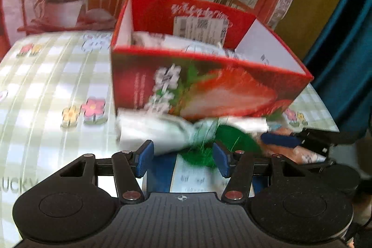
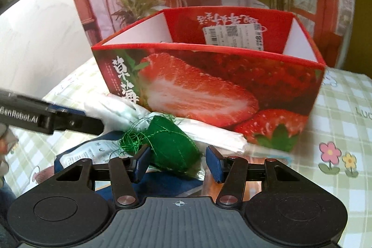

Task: Organize soft objects
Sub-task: 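Move both grippers to the green mesh sachet and close on it, then lift the green sachet with both grippers and carry it over the red box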

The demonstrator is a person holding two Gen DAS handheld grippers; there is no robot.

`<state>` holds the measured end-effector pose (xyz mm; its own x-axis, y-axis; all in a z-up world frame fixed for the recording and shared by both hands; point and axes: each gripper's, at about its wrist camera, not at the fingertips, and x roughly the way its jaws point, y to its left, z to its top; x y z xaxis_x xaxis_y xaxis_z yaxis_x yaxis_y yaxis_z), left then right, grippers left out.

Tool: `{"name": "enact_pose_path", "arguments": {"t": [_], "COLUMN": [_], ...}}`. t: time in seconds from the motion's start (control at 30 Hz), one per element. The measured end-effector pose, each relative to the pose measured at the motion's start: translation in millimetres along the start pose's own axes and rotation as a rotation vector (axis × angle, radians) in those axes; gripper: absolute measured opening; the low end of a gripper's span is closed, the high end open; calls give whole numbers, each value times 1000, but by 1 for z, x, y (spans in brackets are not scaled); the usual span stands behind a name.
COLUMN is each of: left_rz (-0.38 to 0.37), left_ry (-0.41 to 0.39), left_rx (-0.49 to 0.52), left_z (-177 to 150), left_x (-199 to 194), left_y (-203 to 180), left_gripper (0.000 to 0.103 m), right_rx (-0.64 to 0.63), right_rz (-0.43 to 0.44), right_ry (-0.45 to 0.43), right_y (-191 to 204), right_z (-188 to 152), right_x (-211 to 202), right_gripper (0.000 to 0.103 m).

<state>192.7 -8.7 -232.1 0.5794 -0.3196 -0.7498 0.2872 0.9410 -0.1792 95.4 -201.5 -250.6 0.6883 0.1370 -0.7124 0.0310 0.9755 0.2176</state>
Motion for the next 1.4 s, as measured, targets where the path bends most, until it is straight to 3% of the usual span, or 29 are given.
{"name": "enact_pose_path", "arguments": {"t": [0.2,0.4,0.5,1.2,1.4], "left_rz": [-39,-95,-109,-169,-189], "left_ry": [-19,34,40,62,114], "left_rx": [19,-2,-15,-57,-47], "left_z": [19,11,4,0,0], "left_x": [14,31,32,39,60], "left_y": [-15,-23,-20,-17,-17], "left_gripper": [58,53,53,49,49], "right_rx": [-27,-16,-10,17,25], "right_rz": [35,56,62,70,69], "right_ry": [31,56,57,45,68], "right_y": [3,5,5,4,3], "right_z": [7,5,3,-2,-5], "right_x": [15,25,22,24,29], "right_gripper": [50,50,42,45,49]}}
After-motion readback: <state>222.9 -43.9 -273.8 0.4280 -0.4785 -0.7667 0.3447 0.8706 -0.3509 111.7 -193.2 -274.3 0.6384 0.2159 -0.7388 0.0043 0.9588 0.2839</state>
